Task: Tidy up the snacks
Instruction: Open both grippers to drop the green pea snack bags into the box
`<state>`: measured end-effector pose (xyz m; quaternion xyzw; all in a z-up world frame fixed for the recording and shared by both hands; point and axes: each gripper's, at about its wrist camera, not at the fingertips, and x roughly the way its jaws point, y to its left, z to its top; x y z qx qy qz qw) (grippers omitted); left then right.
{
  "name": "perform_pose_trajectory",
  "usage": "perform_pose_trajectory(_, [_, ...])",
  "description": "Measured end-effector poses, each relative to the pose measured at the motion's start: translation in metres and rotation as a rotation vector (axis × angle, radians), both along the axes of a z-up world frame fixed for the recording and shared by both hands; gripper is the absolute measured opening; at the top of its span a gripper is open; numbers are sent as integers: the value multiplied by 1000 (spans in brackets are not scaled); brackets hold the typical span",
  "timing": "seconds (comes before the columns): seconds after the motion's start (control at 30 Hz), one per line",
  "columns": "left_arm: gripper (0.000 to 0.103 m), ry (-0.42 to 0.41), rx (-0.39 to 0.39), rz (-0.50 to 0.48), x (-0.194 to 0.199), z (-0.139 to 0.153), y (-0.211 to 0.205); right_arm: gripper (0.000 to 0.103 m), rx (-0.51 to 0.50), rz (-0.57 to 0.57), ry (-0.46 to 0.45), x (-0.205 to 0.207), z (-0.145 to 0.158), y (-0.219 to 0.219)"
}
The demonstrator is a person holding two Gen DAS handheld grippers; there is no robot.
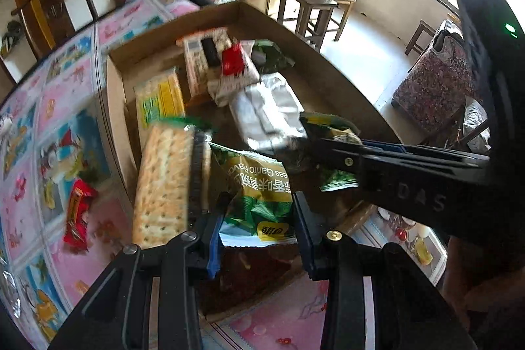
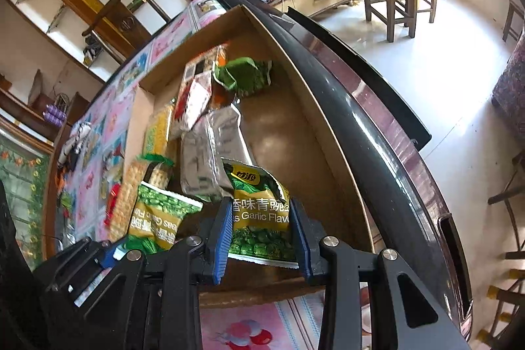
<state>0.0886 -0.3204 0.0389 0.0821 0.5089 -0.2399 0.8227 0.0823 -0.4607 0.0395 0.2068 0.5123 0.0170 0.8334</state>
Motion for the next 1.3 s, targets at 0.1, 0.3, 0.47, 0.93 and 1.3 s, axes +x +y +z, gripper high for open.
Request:
perform_pose_trajectory(0.1, [36,17,-3,0,-6,-6,5,36,-27,19,12,-6,-1,3])
perform_pose_trajectory(0.3, [36,57,8,-56,-33,-12,13,36,-18,74,57,-33,-4,11])
perform_pose_trajectory(0.47, [36,61,-8,-135,-64,-8,22,36,-57,178,102,-66,-7,33])
perform_pose_trajectory(0.93, [35,-31,-14,-104,-35,12,14,37,-49,69,16,-43,16,18])
perform_pose_trajectory(1.3, [55,-49,14,-102,-51,7,10,42,-56,39,31,-36,12,25])
